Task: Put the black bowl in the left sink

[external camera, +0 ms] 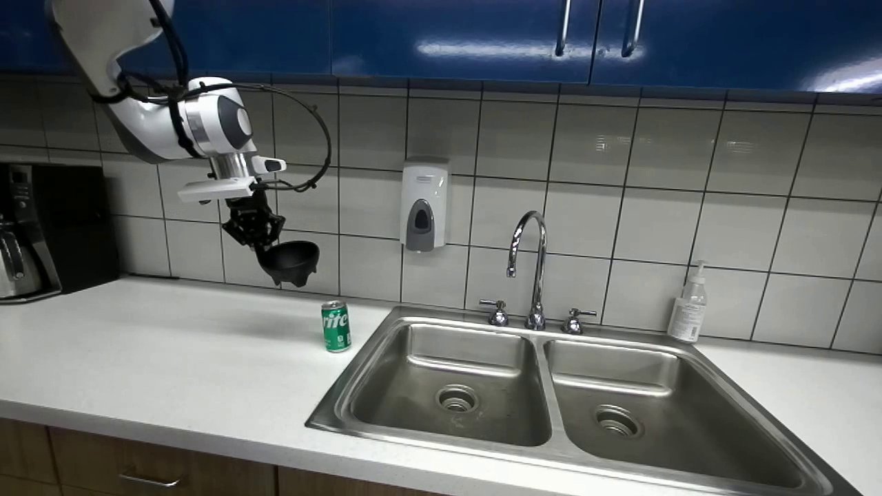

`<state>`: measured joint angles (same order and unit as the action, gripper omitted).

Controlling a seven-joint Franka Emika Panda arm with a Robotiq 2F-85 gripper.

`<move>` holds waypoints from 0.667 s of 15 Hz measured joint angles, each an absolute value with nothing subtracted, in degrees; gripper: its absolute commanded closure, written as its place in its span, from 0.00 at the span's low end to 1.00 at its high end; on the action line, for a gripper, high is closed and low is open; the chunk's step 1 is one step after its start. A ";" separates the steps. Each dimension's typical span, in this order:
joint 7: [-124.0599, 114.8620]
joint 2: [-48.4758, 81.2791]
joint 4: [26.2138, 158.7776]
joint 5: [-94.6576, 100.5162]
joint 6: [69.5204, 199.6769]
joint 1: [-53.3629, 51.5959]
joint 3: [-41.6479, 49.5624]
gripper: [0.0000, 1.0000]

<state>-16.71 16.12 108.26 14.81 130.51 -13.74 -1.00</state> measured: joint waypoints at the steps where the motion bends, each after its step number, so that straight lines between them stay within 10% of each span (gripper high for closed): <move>1: -17.29 14.75 109.57 14.81 131.05 -13.31 -0.73 0.98; 10: -21.86 4.75 120.97 14.81 135.03 -7.96 0.67 0.98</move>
